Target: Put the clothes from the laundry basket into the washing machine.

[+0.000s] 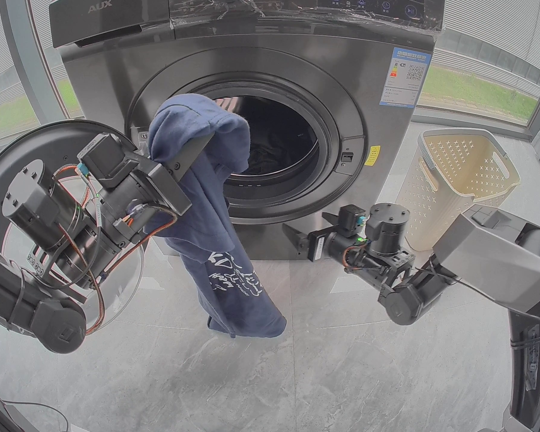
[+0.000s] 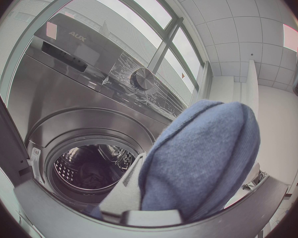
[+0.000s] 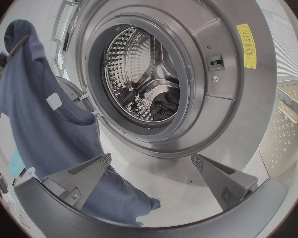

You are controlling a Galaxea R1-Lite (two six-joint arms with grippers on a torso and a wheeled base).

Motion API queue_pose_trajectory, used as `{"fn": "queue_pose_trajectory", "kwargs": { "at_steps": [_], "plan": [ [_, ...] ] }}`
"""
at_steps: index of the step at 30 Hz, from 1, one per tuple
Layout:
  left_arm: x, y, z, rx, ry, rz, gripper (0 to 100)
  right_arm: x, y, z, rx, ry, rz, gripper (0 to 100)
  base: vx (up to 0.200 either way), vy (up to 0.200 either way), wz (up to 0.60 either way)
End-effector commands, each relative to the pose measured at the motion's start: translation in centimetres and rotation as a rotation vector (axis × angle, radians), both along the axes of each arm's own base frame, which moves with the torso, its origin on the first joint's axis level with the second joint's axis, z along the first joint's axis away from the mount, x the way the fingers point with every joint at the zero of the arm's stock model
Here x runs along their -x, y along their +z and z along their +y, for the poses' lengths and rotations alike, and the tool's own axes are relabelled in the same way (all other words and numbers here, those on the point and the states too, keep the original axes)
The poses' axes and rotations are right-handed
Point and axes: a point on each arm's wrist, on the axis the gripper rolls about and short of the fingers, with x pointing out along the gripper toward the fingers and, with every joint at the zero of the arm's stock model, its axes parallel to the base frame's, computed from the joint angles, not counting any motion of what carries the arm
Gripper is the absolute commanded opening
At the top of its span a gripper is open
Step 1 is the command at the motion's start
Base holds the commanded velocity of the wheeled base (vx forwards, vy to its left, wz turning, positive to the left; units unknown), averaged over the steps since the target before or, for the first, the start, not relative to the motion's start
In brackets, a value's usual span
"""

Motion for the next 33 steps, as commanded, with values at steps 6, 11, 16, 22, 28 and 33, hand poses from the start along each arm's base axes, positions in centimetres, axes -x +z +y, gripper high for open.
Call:
{"fn": "queue_pose_trajectory", "kwargs": {
  "at_steps": [6, 11, 16, 22, 28, 33],
  "plan": [
    [0.1, 0.3, -0.1, 0.009, -0.004, -0.01, 0, 1.2, -2.8, 6.5, 0.018, 0.11, 0.026, 100, 0.0, 0.0, 0.0],
    [-0.2, 0.4, 0.1, 0.01, 0.007, -0.015, 0, 3.3, -3.1, 7.7, 0.024, 0.158, 0.033, 100, 0.0, 0.0, 0.0],
    [-0.4, 0.6, 0.4, 0.015, 0.02, -0.021, 0, 6.8, -3.3, 10.5, 0.033, 0.256, 0.041, 100, 0.0, 0.0, 0.0],
    [-0.6, 0.8, 0.8, 0.02, 0.034, -0.025, 0, 7.9, -3.6, 12.0, 0.033, 0.283, 0.04, 100, 0.0, 0.0, 0.0],
    [-0.7, 0.9, 0.9, 0.023, 0.038, -0.028, 0, 6.7, -3.8, 11.1, 0.03, 0.249, 0.043, 100, 0.0, 0.0, 0.0],
    [-0.7, 0.9, 0.9, 0.023, 0.037, -0.03, 0, 4.8, -3.5, 9.3, 0.02, 0.194, 0.033, 100, 0.0, 0.0, 0.0]
  ]
}}
